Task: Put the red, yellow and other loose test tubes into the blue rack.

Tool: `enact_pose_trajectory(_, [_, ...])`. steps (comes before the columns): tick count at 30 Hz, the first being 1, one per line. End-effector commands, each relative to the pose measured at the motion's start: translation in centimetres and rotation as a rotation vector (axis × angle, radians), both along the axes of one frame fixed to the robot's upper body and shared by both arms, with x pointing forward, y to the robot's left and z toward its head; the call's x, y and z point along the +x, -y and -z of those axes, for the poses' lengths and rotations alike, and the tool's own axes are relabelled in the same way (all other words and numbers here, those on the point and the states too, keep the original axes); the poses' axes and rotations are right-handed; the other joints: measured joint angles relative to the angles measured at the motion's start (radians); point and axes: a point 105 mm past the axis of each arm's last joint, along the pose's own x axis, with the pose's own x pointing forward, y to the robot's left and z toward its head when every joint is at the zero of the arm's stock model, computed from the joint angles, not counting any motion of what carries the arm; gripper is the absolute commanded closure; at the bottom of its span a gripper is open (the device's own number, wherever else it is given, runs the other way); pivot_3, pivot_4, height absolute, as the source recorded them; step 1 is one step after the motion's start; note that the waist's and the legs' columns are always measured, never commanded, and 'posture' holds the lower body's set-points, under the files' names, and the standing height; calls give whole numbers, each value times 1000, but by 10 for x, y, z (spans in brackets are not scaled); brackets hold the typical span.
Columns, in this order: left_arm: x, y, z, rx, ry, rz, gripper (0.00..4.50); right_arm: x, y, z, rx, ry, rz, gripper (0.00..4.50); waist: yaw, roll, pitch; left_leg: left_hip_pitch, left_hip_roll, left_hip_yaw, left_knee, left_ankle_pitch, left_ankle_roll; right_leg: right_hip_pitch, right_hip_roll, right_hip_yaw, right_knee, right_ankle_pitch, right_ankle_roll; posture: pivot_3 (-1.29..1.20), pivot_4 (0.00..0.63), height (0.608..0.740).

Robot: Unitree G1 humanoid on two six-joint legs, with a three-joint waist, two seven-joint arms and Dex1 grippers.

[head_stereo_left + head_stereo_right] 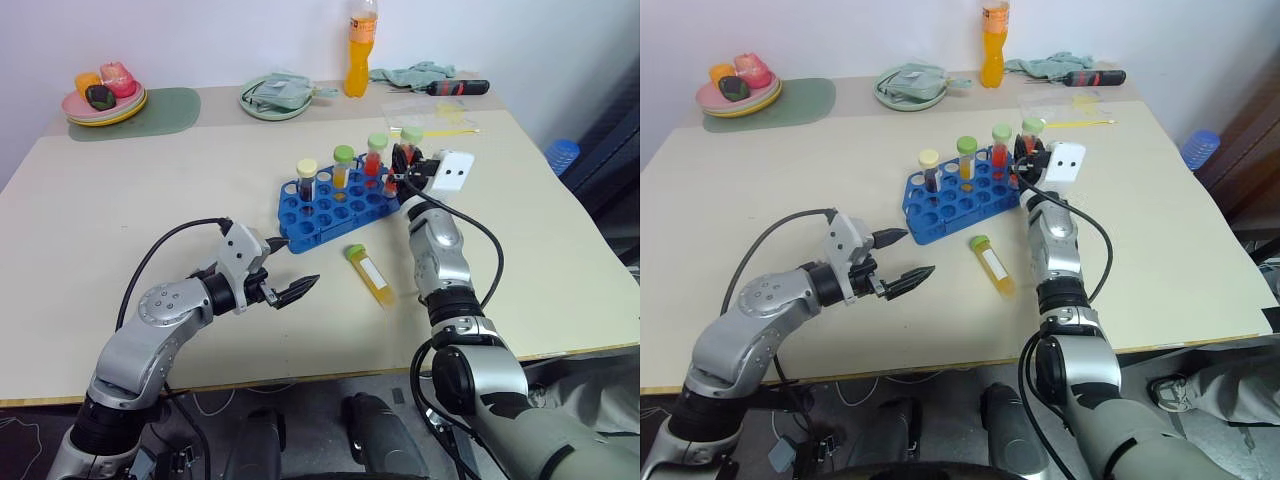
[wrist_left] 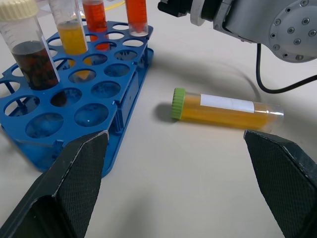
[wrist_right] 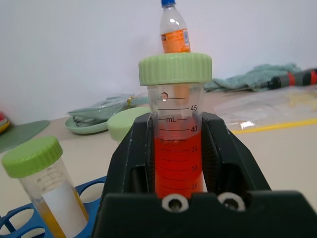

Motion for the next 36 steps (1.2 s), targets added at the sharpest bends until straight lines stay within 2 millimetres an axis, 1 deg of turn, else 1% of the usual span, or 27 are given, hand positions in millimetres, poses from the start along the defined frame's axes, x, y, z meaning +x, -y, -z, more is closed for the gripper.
enact_pose_trajectory(1, [-4,6,-10,-12,42,24,0,-2,-8,-6,-30,45,-24,3725,0,0,0,0,0,0,0,0,0,0,0,0,0,0,0,0,150,740])
enact_pose_trajectory(5, [-4,6,-10,-13,44,23,0,-1,-11,-2,-11,27,-34,3725,-1,0,0,0,0,0,0,0,0,0,0,0,0,0,0,0,150,740])
enact_pose_trajectory(7, [-5,6,-10,-14,44,23,0,0,-11,-2,2,26,-39,2687,-1,0,0,0,0,0,0,0,0,0,0,0,0,0,0,0,150,740])
enact_pose_trajectory(8, [-5,6,-10,-14,44,22,0,0,-10,-3,3,27,-38,2365,-1,0,0,0,0,0,0,0,0,0,0,0,0,0,0,0,150,740])
enact_pose_trajectory(10, [-5,6,-10,-14,44,21,0,0,-8,-4,-2,33,-20,1249,1,0,0,0,0,0,0,0,0,0,0,0,0,0,0,0,150,740])
enact_pose_trajectory(12, [-5,6,-10,-14,45,20,0,-1,-5,-9,-2,49,-13,274,1,0,0,0,0,0,0,0,0,0,0,0,0,0,0,0,150,740])
enact_pose_trajectory(13, [-5,6,-10,-14,45,18,0,-3,-2,-13,1,59,-15,79,2,0,0,0,0,0,0,0,0,0,0,0,0,0,0,0,150,740])
enact_pose_trajectory(16, [-5,4,-11,-16,46,5,0,-15,15,-24,-3,83,-14,79,8,0,0,0,0,0,0,0,0,0,0,0,0,0,0,0,150,740])
enact_pose_trajectory(20, [-7,-4,-9,-12,37,-16,0,-49,41,-40,-38,62,-80,79,23,0,0,-1,0,0,0,0,0,0,-1,0,-2,0,0,0,150,740])
enact_pose_trajectory(22, [-8,-7,-6,-7,27,-21,0,-69,50,-45,-81,10,-143,79,27,1,0,-1,0,0,0,0,0,0,-1,0,-2,0,0,0,150,740])
enact_pose_trajectory(24, [-7,-8,-5,-5,21,-20,0,-85,54,-40,-142,-112,-230,79,28,1,0,-1,0,0,0,0,0,0,-1,0,-1,0,0,0,150,740])
enact_pose_trajectory(26, [-5,-8,-4,-6,17,-15,0,-103,50,-35,-283,-207,-318,79,28,1,0,0,0,0,0,0,0,0,0,0,-1,0,0,0,150,740])
enact_pose_trajectory(28, [-4,-7,-4,-6,9,1,0,-119,43,-21,-353,-376,-425,79,23,1,0,0,0,0,1,0,0,1,1,0,-1,0,0,0,150,740])
enact_pose_trajectory(30, [-4,-6,-3,-2,1,25,0,-129,34,-14,-443,-485,-483,79,20,0,0,1,0,0,0,0,0,1,1,1,-1,0,0,0,150,740])
enact_pose_trajectory(33, [-5,-9,3,29,-18,66,0,-136,12,-5,-488,-701,-572,79,12,1,0,1,0,0,1,0,0,1,1,1,-1,0,0,0,150,740])
enact_pose_trajectory(34, [-4,-12,6,53,-20,69,0,-136,5,-2,-508,-777,-581,79,8,1,0,1,0,0,0,0,1,1,1,1,-1,0,0,0,150,740])
enact_pose_trajectory(36, [-1,-18,11,87,-21,62,0,-134,-5,2,-547,-864,-563,79,8,1,0,0,0,0,0,0,1,0,1,1,-1,-1,-1,0,150,740])
